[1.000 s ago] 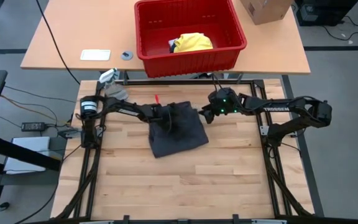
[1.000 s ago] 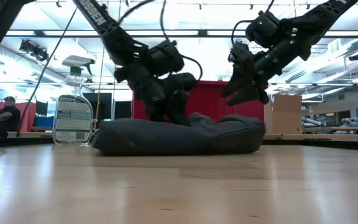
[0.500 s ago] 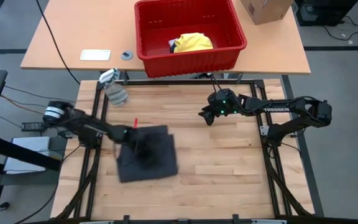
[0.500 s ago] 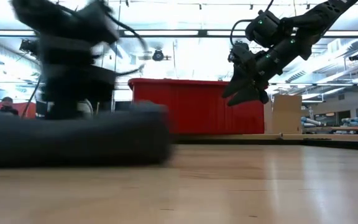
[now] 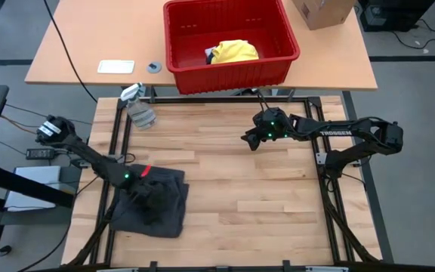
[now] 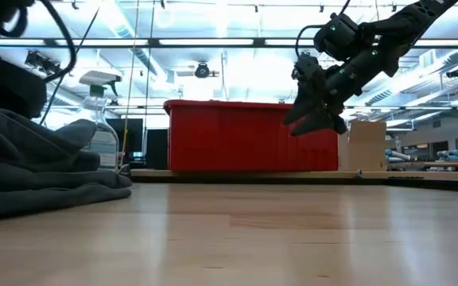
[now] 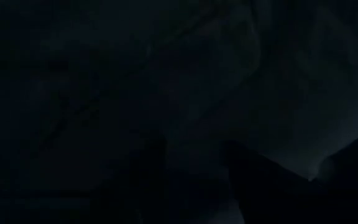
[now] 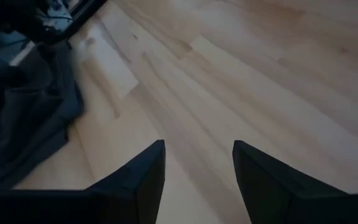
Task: Fold Laundry from Bin
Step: Fold the black short, then fold the yellow shirt
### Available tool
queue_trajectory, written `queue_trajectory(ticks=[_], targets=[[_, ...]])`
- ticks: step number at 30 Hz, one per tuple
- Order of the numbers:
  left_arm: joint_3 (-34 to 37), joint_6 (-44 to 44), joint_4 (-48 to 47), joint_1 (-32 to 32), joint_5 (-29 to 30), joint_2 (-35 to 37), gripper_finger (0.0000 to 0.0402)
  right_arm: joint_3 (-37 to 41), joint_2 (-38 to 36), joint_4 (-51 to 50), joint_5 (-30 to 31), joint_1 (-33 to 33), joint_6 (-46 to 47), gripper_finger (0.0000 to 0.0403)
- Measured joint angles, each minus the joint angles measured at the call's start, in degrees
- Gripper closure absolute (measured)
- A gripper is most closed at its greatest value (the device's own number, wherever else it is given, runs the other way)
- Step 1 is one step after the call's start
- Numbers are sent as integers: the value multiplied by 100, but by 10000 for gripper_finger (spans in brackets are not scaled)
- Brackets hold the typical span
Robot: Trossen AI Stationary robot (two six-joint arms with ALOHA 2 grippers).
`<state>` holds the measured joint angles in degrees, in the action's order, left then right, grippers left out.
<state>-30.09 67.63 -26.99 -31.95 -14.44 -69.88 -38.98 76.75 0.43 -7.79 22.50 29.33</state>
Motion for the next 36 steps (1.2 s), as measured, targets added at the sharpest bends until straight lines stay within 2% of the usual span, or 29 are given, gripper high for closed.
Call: queue_trajectory(ticks=[5,9,13,23,30,36], targets=[[0,958,262,-226,-24,19,227,0,0,-4,-692,-43,233,209],[-5,1376,482,-332,-1,19,217,0,0,179,-711,-131,151,209],[-13,2016,491,-332,82,23,210,0,0,621,-921,-177,573,209],[-86,3204,2005,-376,387,94,209,0,0,1298,-1629,-195,666,209],[-828,2834,1945,-44,1594,93,209,0,0,1383,-2265,-307,672,209],[-1684,1442,1618,1033,1581,93,210,0,0,1698,-2335,-540,785,209]])
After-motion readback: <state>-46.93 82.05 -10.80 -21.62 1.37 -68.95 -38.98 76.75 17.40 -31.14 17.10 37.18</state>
